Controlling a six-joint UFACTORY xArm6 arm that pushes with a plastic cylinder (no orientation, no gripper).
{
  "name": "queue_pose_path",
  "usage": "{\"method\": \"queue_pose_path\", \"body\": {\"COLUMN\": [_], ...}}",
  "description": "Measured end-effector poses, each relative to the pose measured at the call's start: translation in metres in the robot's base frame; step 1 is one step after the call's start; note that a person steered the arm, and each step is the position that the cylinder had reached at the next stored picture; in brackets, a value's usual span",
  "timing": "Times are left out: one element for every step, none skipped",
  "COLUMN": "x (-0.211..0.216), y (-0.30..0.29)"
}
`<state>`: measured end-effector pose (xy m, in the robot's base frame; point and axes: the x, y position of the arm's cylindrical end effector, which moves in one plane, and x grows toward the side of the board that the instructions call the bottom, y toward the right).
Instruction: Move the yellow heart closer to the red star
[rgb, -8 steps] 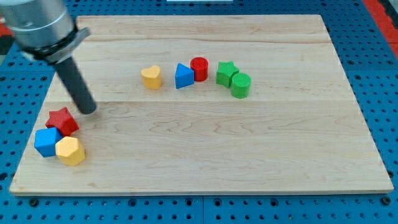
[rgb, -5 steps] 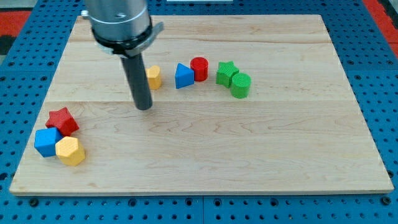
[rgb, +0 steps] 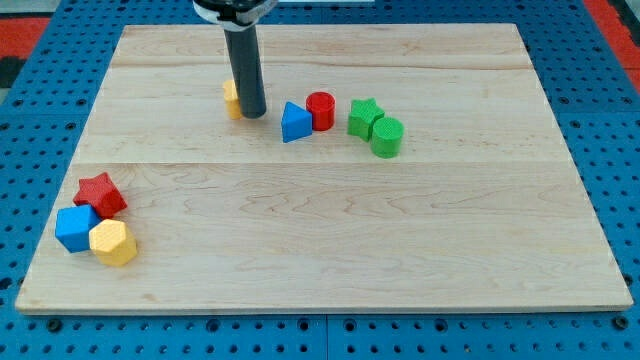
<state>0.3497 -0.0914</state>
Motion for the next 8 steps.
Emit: {"method": "queue_pose_path", "body": {"x": [-0.030,-0.056,-0.060,-0.048,-0.033,-0.009,0.013,-0.006], "y": [-0.027,-0.023,-0.054,-0.094,-0.124,-0.142,-0.142,-0.146]}}
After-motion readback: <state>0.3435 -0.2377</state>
